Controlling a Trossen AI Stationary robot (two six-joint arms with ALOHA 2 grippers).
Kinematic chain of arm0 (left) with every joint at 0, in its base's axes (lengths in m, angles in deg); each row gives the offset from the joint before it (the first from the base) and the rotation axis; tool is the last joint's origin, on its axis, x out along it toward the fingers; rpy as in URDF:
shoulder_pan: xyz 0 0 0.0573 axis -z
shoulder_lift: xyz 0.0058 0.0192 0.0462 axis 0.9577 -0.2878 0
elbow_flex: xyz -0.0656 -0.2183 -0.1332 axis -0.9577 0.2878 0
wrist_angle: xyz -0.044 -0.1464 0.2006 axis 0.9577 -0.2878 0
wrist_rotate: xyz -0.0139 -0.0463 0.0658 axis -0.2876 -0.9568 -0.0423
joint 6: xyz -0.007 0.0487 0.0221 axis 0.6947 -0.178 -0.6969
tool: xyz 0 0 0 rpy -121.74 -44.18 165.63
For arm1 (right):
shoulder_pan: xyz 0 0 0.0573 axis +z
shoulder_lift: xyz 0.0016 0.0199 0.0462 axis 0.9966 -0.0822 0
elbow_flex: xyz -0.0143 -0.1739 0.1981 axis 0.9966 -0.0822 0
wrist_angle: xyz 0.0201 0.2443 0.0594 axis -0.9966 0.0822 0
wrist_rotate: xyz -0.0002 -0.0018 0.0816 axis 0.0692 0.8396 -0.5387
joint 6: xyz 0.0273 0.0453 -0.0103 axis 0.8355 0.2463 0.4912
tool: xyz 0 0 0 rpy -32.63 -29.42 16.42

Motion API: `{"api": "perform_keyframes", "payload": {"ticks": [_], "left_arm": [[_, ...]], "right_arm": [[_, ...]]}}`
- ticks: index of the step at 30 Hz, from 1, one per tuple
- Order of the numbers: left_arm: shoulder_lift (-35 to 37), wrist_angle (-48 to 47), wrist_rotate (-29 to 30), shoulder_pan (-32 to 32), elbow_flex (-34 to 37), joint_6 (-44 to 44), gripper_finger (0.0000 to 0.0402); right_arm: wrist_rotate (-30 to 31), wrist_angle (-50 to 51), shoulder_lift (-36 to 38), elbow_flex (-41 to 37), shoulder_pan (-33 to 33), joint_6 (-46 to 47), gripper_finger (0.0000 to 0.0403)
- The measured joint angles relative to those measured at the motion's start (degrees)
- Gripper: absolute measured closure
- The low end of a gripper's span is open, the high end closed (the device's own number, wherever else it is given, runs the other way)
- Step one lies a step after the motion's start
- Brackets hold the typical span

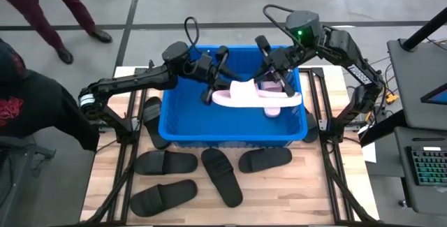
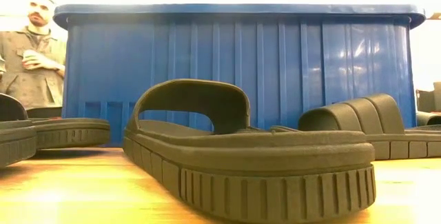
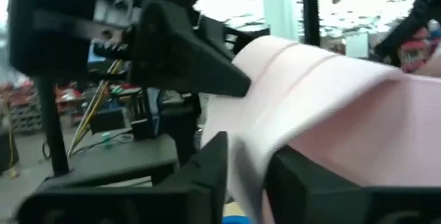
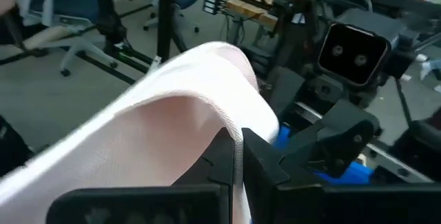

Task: Pick and place slides into bin
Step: Stack the pink slide on top of the pink slide into the blue bin

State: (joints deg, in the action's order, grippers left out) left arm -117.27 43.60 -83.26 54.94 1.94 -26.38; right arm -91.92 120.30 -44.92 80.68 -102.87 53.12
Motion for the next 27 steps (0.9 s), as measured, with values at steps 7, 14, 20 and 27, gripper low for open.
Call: {"api": "perform_keyframes", "payload": {"ticks": [7,14,20,27], "left_arm": [[0.11,-0.02,5.39,-0.1,0.02,0.73,0.0198],[0.76,-0.41,6.13,-0.48,0.11,0.74,0.0109],[0.92,-0.38,6.01,-0.5,0.11,0.77,0.01],[0.96,-0.55,8.73,-0.64,0.13,3.76,0.01]], "right_arm": [[2.9,0.09,1.36,-0.02,0.05,-0.44,0.0394],[4.81,0.33,2.23,-0.07,0.09,-0.35,0.0394],[4.85,0.47,2.36,-0.07,0.09,-0.27,0.0394],[4.9,0.5,2.41,-0.07,0.04,-0.24,0.0394]]}}
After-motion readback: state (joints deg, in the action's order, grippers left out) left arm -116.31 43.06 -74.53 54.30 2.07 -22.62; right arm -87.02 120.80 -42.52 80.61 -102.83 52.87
